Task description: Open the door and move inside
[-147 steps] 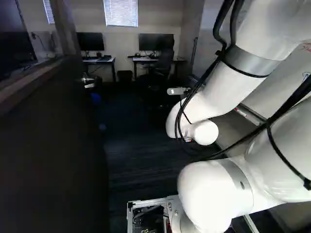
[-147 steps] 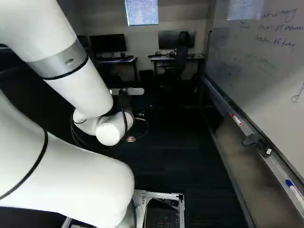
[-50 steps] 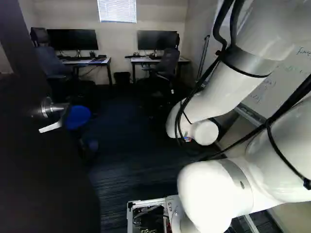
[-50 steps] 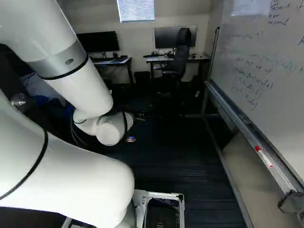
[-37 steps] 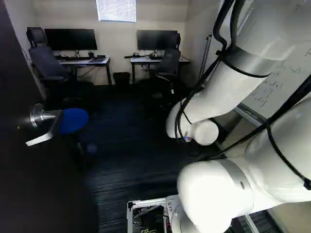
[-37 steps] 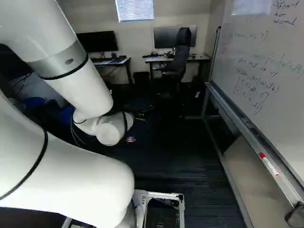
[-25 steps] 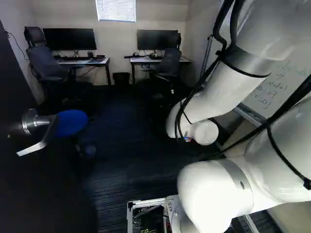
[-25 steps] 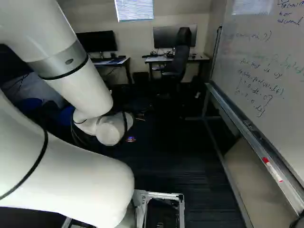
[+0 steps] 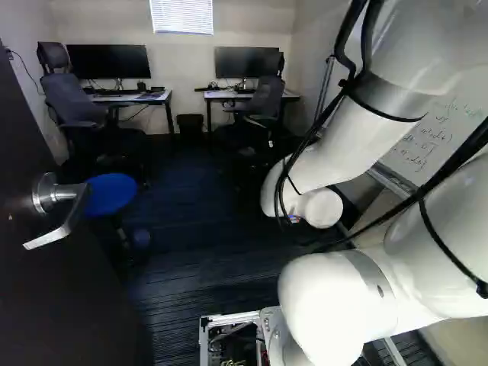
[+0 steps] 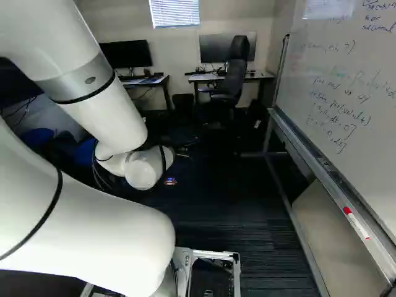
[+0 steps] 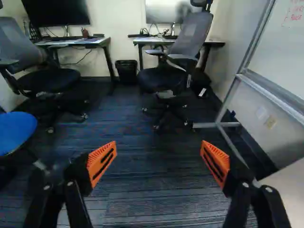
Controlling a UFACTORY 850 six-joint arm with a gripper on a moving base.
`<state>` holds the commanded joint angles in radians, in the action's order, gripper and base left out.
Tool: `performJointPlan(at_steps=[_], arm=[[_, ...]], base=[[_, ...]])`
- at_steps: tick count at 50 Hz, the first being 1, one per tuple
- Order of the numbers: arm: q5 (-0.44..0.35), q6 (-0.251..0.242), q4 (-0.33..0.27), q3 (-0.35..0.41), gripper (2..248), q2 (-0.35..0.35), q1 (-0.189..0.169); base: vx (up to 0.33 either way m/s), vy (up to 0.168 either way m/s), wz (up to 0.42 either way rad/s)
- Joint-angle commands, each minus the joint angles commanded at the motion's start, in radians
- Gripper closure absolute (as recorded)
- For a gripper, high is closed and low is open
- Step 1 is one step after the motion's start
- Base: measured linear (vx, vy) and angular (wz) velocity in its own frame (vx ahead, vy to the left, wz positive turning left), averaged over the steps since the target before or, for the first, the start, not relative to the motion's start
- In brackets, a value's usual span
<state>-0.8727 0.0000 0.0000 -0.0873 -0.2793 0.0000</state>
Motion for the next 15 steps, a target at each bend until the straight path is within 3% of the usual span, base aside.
performJointPlan(at_steps=[15], arm=[[0.000,0.000,0.000,0.000,3,0.000,0.000]], base=[[0.000,0.000,0.000]])
